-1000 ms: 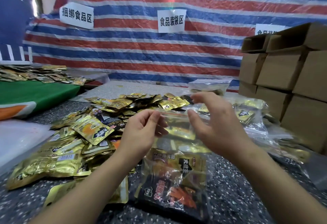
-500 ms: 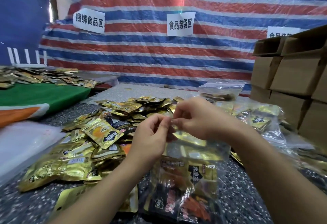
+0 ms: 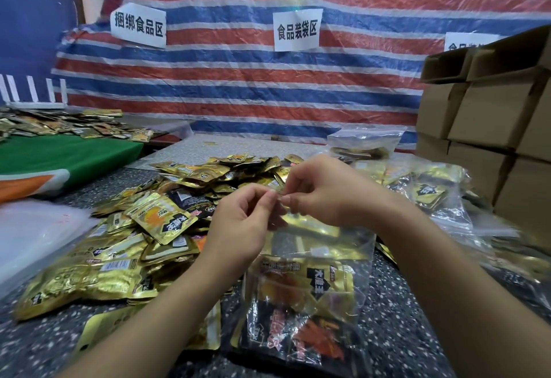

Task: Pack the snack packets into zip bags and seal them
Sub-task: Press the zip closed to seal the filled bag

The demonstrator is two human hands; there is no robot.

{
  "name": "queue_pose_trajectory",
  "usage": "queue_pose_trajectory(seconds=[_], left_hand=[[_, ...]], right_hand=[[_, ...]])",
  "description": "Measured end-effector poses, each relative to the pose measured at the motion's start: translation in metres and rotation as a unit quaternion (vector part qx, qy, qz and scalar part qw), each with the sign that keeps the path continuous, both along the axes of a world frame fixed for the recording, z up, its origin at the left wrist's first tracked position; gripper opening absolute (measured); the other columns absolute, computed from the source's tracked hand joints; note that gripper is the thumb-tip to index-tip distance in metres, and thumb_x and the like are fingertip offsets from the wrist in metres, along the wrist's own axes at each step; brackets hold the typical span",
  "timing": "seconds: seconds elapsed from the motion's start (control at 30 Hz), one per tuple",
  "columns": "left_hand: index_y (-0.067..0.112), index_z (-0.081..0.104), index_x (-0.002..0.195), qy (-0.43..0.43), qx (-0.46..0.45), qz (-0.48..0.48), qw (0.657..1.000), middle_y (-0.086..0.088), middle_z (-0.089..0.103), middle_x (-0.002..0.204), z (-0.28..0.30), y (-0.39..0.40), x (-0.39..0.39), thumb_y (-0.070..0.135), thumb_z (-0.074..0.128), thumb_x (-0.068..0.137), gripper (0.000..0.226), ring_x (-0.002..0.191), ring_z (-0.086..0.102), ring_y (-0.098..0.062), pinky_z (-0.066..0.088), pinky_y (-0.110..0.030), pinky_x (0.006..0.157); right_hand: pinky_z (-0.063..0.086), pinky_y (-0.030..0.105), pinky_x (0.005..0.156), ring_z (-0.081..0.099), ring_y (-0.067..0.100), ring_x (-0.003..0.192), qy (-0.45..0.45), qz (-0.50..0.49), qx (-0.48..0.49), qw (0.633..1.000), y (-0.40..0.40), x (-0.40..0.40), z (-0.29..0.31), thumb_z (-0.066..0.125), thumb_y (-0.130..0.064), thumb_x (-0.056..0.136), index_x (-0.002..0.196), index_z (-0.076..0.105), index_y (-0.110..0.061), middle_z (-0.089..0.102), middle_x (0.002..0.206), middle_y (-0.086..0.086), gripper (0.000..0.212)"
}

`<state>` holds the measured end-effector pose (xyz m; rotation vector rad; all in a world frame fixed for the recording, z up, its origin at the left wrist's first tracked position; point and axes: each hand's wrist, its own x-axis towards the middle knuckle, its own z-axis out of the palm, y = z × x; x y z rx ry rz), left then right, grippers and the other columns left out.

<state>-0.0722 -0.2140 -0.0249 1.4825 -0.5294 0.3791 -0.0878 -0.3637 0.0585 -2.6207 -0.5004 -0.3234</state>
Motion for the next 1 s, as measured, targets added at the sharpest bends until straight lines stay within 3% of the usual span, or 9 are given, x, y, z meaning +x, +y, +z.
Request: queue_pose_trajectory(seconds=[0.17, 0.53, 0.67, 0.87, 1.0], left_hand=[[0.005, 0.069, 0.086, 0.011, 0.010, -0.008, 1.000, -0.005, 0.072, 0.073, 0.0016, 0.0005, -0.0024, 0.007, 0.052, 0.099, 0.021, 0.063, 0.069, -0.013, 0.051, -0.017, 0.058], [0.009, 0.071, 0.088, 0.028, 0.034, -0.033, 0.999, -0.001, 0.075, 0.074, 0.0063, 0.0030, -0.0045, 0.008, 0.051, 0.100, 0.023, 0.065, 0.070, -0.013, 0.054, -0.020, 0.061], [0.007, 0.071, 0.092, 0.031, 0.039, -0.027, 0.998, -0.003, 0.075, 0.077, 0.0061, 0.0037, -0.0026, 0.010, 0.052, 0.099, 0.020, 0.067, 0.071, -0.015, 0.053, -0.020, 0.060], [0.008, 0.071, 0.088, 0.032, 0.025, -0.005, 0.999, -0.006, 0.074, 0.077, 0.0034, 0.0045, 0.0005, 0.011, 0.059, 0.096, 0.015, 0.069, 0.072, -0.017, 0.053, -0.017, 0.060], [0.008, 0.072, 0.087, 0.032, 0.029, -0.004, 0.999, -0.005, 0.075, 0.076, 0.0026, 0.0042, 0.0020, 0.008, 0.057, 0.097, 0.018, 0.068, 0.072, -0.016, 0.052, -0.016, 0.061]], right_hand=[[0.045, 0.021, 0.057, 0.063, 0.002, 0.064, 0.013, -0.009, 0.005, 1.000, -0.0011, -0.0008, 0.0026, 0.075, -0.032, 0.087, 0.071, 0.069, -0.027, 0.069, 0.066, -0.011, 0.018], [0.050, 0.020, 0.057, 0.062, 0.003, 0.058, 0.060, -0.027, 0.066, 0.996, -0.0048, -0.0024, 0.0052, 0.084, -0.033, 0.078, 0.071, 0.074, -0.022, 0.074, 0.068, 0.000, 0.016], [0.046, 0.014, 0.050, 0.060, -0.002, 0.053, 0.054, -0.028, 0.060, 0.996, -0.0045, -0.0003, 0.0041, 0.082, -0.033, 0.080, 0.071, 0.074, -0.023, 0.072, 0.066, -0.004, 0.015], [0.046, 0.018, 0.054, 0.060, -0.002, 0.055, 0.031, -0.033, 0.039, 0.998, -0.0037, 0.0009, 0.0023, 0.078, -0.029, 0.085, 0.068, 0.071, -0.027, 0.068, 0.058, -0.014, 0.019], [0.039, 0.011, 0.046, 0.057, -0.006, 0.051, 0.034, -0.037, 0.027, 0.998, -0.0019, -0.0001, 0.0015, 0.076, -0.035, 0.086, 0.074, 0.074, -0.024, 0.068, 0.059, -0.013, 0.016]])
